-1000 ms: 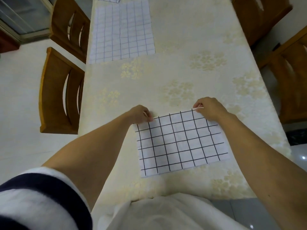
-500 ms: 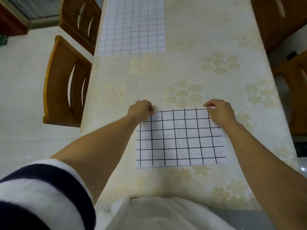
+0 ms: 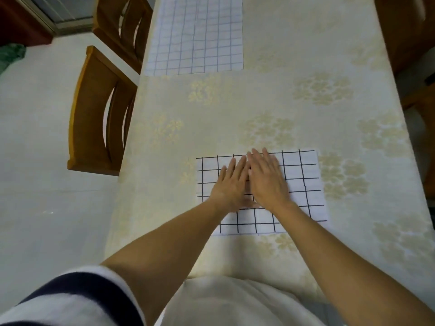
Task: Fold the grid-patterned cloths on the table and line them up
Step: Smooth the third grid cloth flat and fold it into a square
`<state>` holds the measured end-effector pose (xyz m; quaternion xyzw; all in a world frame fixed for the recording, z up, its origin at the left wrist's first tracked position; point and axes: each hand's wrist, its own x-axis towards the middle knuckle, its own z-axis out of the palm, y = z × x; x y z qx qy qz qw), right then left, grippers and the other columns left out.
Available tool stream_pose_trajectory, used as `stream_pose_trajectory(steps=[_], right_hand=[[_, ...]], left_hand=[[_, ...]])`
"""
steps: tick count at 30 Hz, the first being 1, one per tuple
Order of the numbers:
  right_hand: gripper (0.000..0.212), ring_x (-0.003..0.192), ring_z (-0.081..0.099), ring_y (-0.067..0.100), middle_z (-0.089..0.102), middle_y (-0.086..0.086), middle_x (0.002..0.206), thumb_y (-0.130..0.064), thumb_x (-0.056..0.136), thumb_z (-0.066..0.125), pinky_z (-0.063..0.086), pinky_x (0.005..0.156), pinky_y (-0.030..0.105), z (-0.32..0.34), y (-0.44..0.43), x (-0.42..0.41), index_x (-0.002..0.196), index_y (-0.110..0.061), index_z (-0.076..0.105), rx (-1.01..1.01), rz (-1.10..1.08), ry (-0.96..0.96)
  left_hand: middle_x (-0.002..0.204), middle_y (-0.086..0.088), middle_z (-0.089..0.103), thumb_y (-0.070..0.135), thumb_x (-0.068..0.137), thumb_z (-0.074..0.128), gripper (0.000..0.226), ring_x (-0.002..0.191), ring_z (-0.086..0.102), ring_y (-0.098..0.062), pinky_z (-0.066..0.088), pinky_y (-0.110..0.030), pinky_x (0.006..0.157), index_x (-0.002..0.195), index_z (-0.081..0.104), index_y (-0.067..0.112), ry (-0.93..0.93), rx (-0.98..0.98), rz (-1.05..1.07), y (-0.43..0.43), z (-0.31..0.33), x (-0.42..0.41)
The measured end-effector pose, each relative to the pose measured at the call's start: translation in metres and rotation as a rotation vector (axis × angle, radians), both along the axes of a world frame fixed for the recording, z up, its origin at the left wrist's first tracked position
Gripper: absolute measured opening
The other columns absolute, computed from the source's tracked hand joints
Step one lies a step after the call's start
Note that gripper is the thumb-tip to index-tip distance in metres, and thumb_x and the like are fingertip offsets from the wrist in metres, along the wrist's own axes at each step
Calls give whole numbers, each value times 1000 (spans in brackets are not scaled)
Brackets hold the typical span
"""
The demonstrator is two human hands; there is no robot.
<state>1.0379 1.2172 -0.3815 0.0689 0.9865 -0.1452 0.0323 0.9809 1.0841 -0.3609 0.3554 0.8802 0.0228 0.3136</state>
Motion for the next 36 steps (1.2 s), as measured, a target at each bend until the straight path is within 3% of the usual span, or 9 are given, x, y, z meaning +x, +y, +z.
stream_pose_trajectory(steps=[3, 5, 10, 19, 21, 25, 29, 33, 36], right_hand=[[71, 154, -1, 27, 3, 3, 167, -53, 102, 33, 7, 123, 50, -19, 7, 16, 159, -15, 13, 167, 36, -118], [67, 154, 1, 25, 3, 0, 167, -56, 103, 15, 8, 123, 50, -18, 21, 21, 159, -21, 8, 156, -8, -115], [68, 152, -13, 22, -12, -8, 166, -66, 98, 0, -2, 124, 48, -17, 79, 35, 157, -33, -11, 180, -140, -188], [73, 149, -25, 23, -23, -8, 163, -72, 95, 5, -11, 122, 48, -6, 111, 38, 155, -35, -15, 93, -167, -296], [78, 152, -14, 27, -14, 1, 166, -69, 97, 25, -8, 122, 45, -2, 108, 38, 158, -33, -5, 19, -237, -248], [76, 135, 31, 38, 35, 21, 148, -46, 89, 66, 26, 115, 49, 12, 96, 48, 150, -14, 35, -154, -645, -22], [77, 122, 44, 43, 46, 24, 134, -45, 82, 75, 39, 105, 49, 19, 91, 61, 138, -4, 43, -213, -729, -126], [63, 100, 63, 33, 63, 10, 109, -48, 81, 77, 51, 80, 40, 18, 95, 78, 118, -5, 50, -440, -805, -232], [41, 75, 66, 29, 70, 9, 79, -47, 85, 72, 48, 63, 35, 18, 104, 87, 81, -6, 67, -600, -858, -221]], left_hand=[[165, 4, -28, 80, 72, 67, 137, 153, -24, -26, -5, -52, 126, 157, -23, 21, -2, -12, 10, -4, -3, -4], [163, 9, -32, 85, 63, 68, 146, 152, -27, -27, -6, -57, 124, 156, -27, 26, 5, -58, 2, -7, -3, -9], [157, 13, -43, 89, 49, 73, 156, 149, -32, -35, -5, -73, 116, 150, -34, 39, -9, -202, 0, -25, 5, -22], [160, 0, -41, 86, 48, 76, 159, 150, -25, -44, -2, -67, 119, 150, -35, 36, 30, -321, 82, -56, 15, -27], [161, -3, -37, 89, 60, 66, 147, 151, -24, -41, -9, -62, 119, 153, -31, 33, 79, -265, 77, -54, 18, -21], [163, -1, -32, 81, 83, 50, 120, 154, -20, -30, -8, -51, 125, 158, -24, 22, 139, -125, -33, -40, 20, -4], [167, -1, -25, 67, 89, 59, 114, 157, -7, -27, 6, -46, 127, 160, -16, 19, 52, -90, -8, -16, 22, 2], [167, -4, -23, 72, 85, 60, 120, 156, -6, -31, 20, -51, 124, 160, -17, 19, 82, -213, 6, 1, 24, 6], [168, -8, -14, 76, 81, 62, 125, 155, 3, -34, 21, -53, 122, 160, -14, 17, 138, -268, -21, 7, 27, 8]])
